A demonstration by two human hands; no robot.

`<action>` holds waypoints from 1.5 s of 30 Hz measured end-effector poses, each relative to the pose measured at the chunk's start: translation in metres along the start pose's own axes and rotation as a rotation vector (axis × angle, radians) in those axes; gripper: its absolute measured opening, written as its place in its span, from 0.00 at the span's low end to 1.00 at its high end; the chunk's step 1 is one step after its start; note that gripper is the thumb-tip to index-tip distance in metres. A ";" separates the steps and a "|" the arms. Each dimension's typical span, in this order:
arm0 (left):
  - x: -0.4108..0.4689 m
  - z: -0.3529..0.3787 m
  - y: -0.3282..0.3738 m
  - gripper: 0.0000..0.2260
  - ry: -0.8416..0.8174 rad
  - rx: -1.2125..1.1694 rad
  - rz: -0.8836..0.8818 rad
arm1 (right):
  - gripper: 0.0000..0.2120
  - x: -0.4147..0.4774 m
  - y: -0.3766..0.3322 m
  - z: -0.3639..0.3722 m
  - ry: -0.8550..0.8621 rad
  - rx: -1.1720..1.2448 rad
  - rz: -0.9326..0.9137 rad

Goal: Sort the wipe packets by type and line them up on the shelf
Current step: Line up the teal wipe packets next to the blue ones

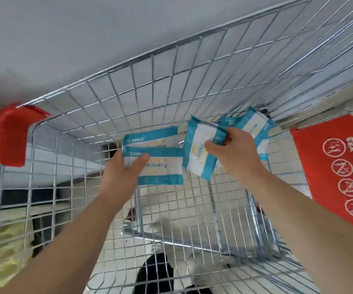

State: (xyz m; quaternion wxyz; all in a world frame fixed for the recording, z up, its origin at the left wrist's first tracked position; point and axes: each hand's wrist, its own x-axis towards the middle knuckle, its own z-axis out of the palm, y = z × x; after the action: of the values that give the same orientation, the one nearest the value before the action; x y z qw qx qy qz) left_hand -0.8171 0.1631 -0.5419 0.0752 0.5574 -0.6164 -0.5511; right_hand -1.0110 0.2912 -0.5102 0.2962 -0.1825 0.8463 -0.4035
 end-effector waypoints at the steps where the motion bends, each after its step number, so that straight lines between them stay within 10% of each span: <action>1: -0.009 -0.005 0.004 0.09 0.011 0.003 0.016 | 0.04 -0.007 -0.008 -0.005 -0.014 -0.017 -0.032; 18: -0.324 -0.197 0.137 0.07 0.483 -0.329 0.264 | 0.04 -0.251 -0.291 -0.086 -0.354 -0.131 -0.681; 32: -0.532 -0.449 0.097 0.05 0.943 -0.408 0.388 | 0.05 -0.504 -0.496 0.051 -0.633 -0.182 -1.069; 45: -0.569 -0.697 0.007 0.09 0.754 -0.479 0.318 | 0.09 -0.624 -0.590 0.232 -0.586 -0.270 -0.992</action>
State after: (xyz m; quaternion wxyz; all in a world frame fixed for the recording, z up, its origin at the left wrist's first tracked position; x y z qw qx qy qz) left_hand -0.1192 0.1844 0.0259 0.5037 0.5842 -0.4793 -0.4185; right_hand -0.3462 0.1410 0.0618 0.2676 -0.6963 0.5866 -0.3154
